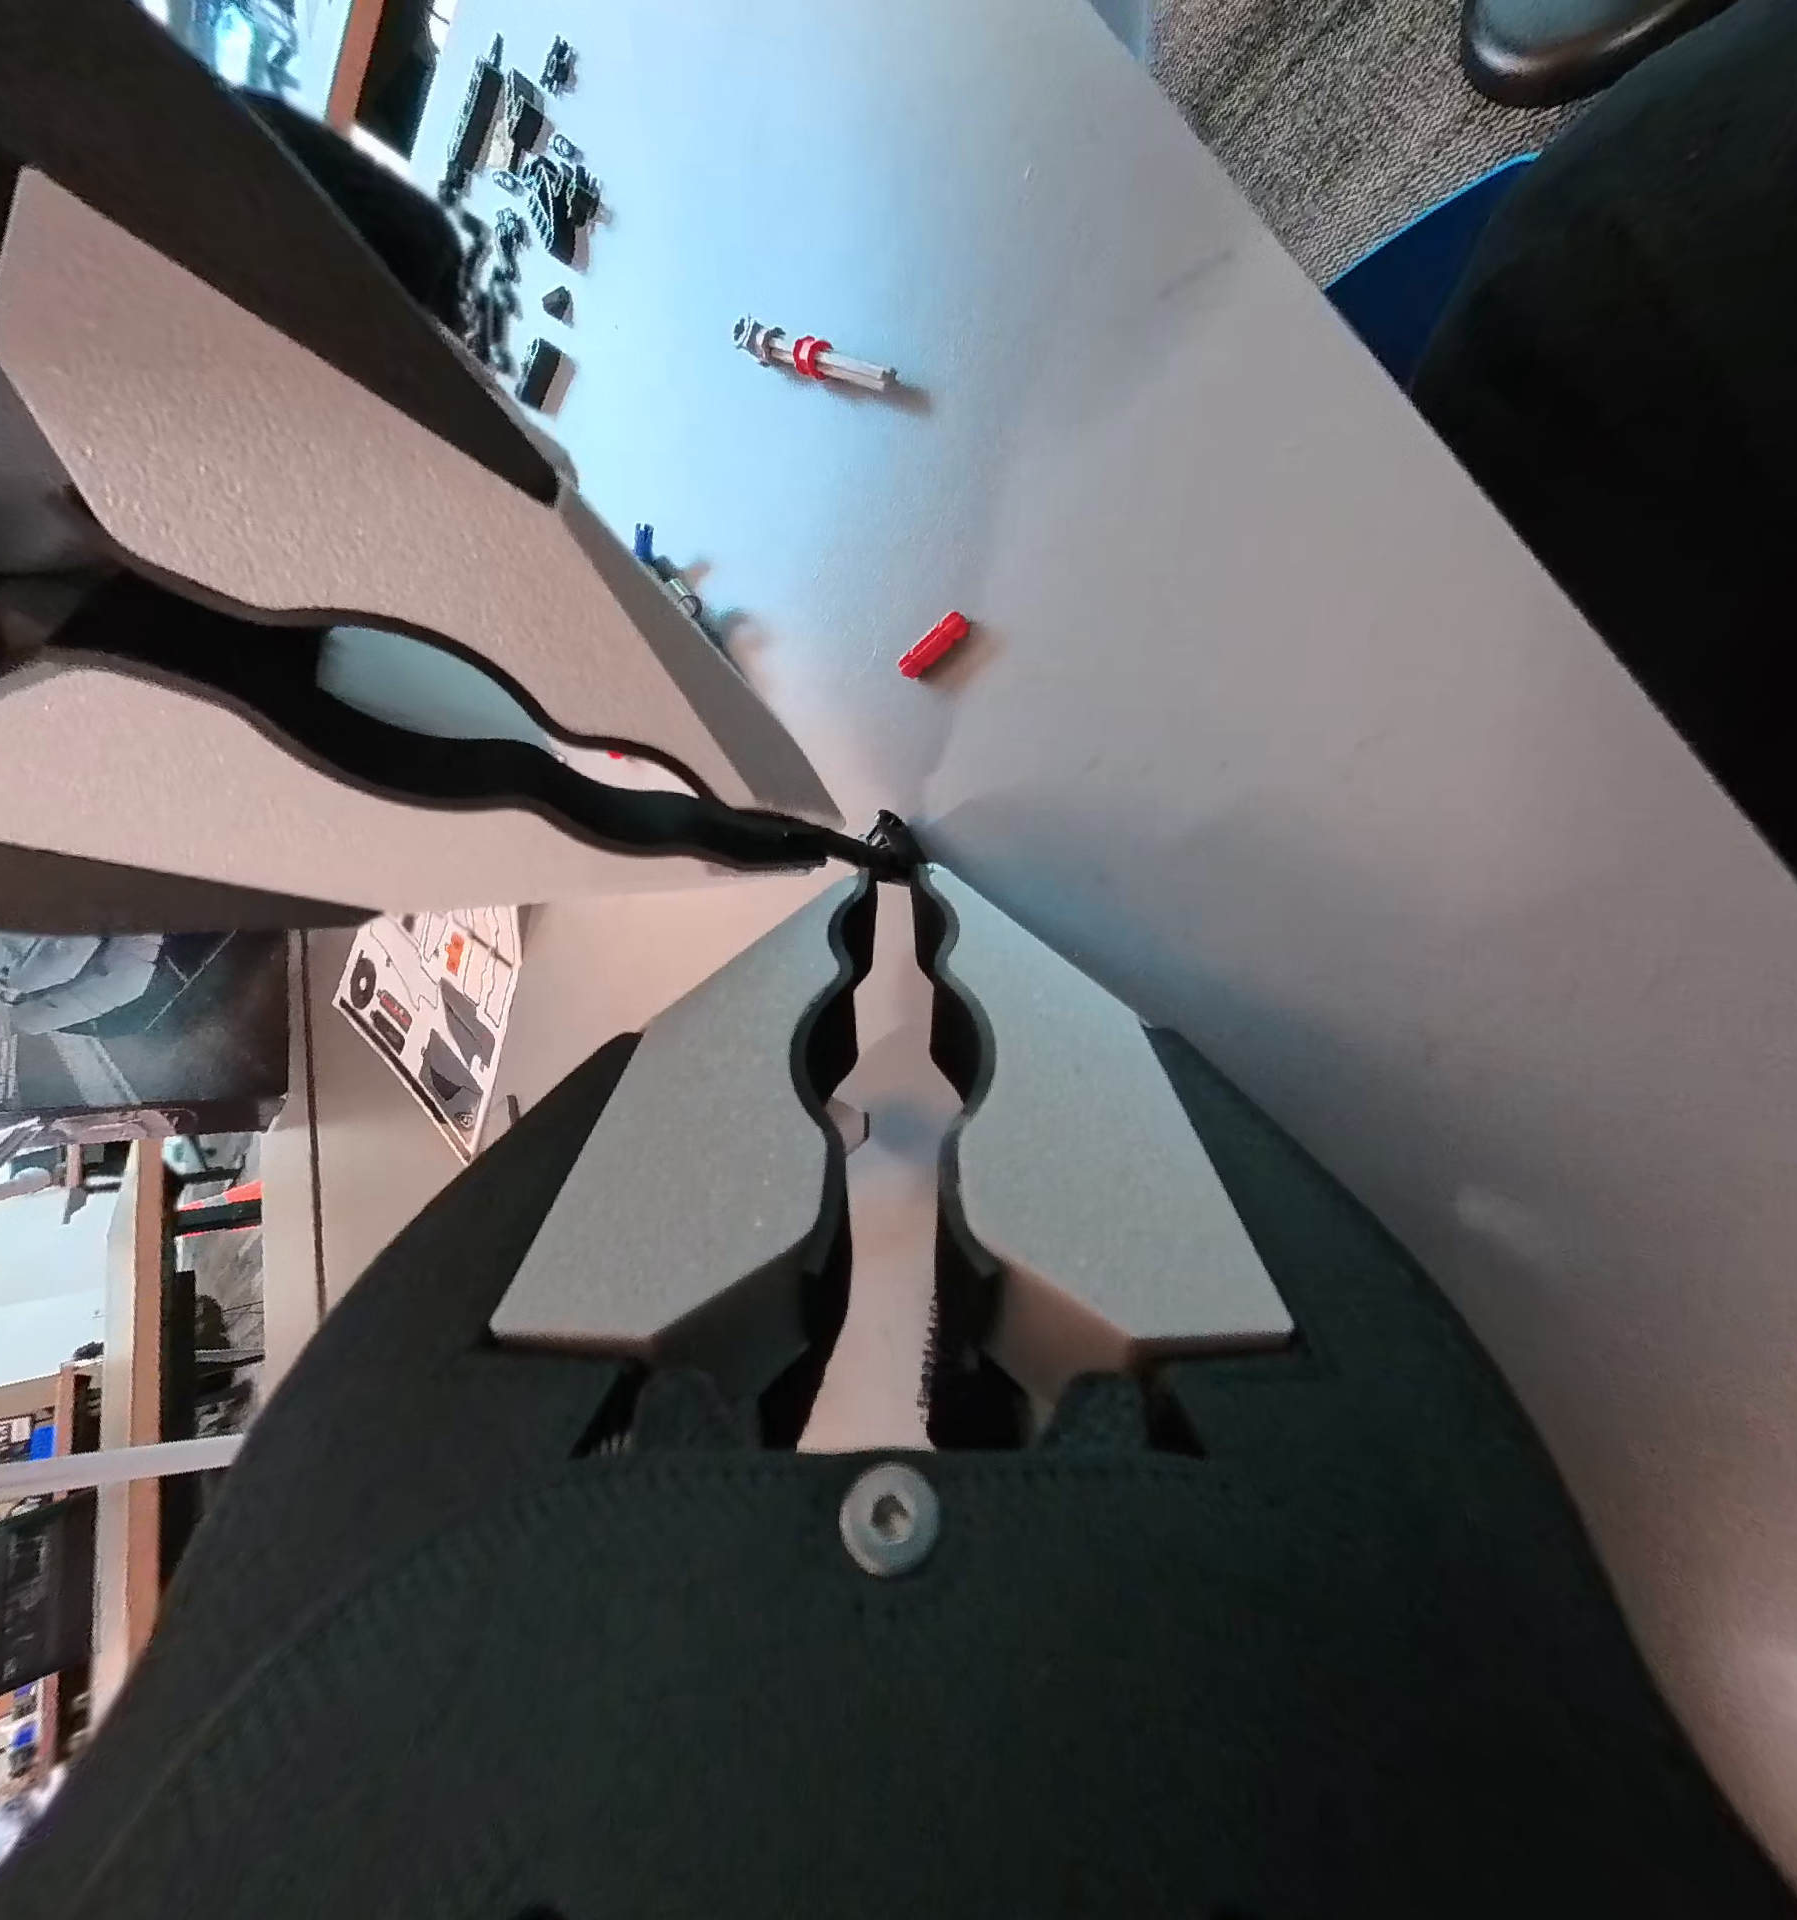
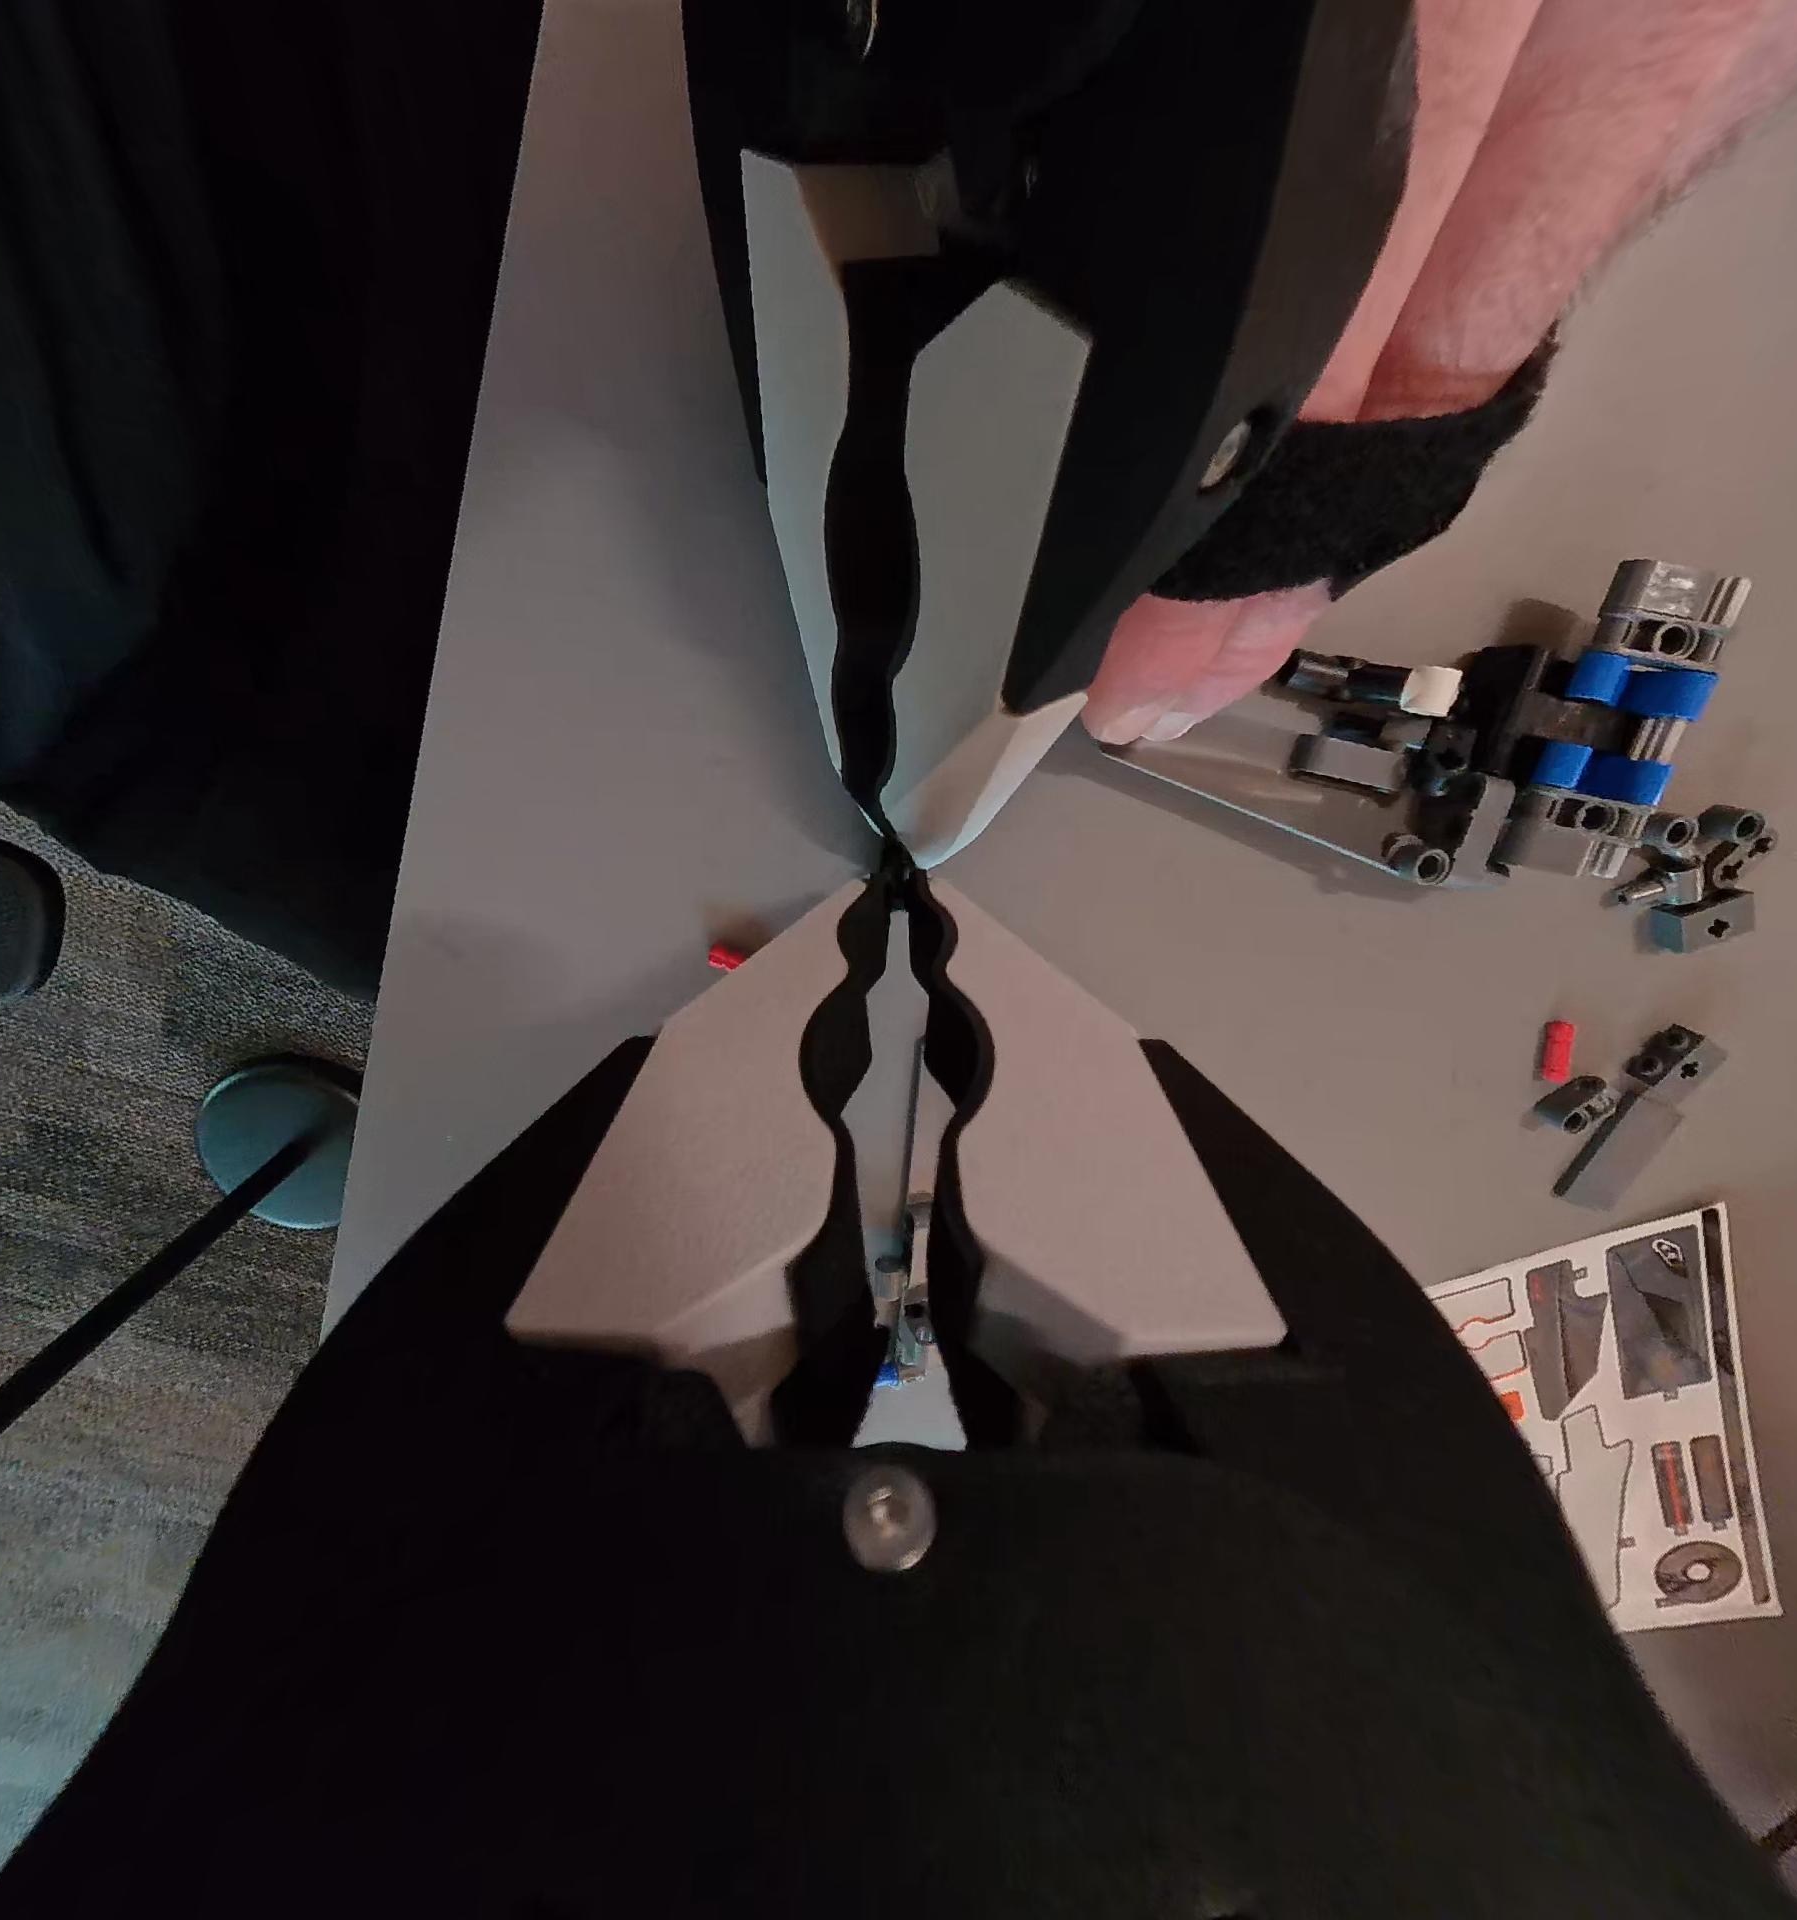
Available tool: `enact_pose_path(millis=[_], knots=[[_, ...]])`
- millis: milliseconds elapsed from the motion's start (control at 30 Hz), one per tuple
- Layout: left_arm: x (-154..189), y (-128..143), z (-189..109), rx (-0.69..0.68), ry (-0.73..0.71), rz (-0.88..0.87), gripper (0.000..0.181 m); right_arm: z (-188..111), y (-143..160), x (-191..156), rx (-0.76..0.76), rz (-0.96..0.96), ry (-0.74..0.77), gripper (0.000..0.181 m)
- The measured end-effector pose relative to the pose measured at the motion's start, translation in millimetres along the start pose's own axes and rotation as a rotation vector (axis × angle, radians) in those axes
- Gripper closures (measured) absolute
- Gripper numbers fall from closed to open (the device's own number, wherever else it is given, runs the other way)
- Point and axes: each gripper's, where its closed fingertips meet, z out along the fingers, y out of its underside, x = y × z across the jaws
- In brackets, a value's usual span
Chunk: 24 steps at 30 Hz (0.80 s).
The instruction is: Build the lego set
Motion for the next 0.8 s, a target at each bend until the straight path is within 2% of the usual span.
enact_pose_path(millis=[333,800], knots=[[0.4,-0.4,0.1,-0.034,-0.027,0.052,0.178,0.4,-1.5,-0.7,-0.069,-0.023,-0.005,0.181],[0.4,-0.8,0.7,-0.068,-0.055,0.107,0.178,0.8,-0.9,-1.5,-0.068,-0.018,0.04,0.181]])
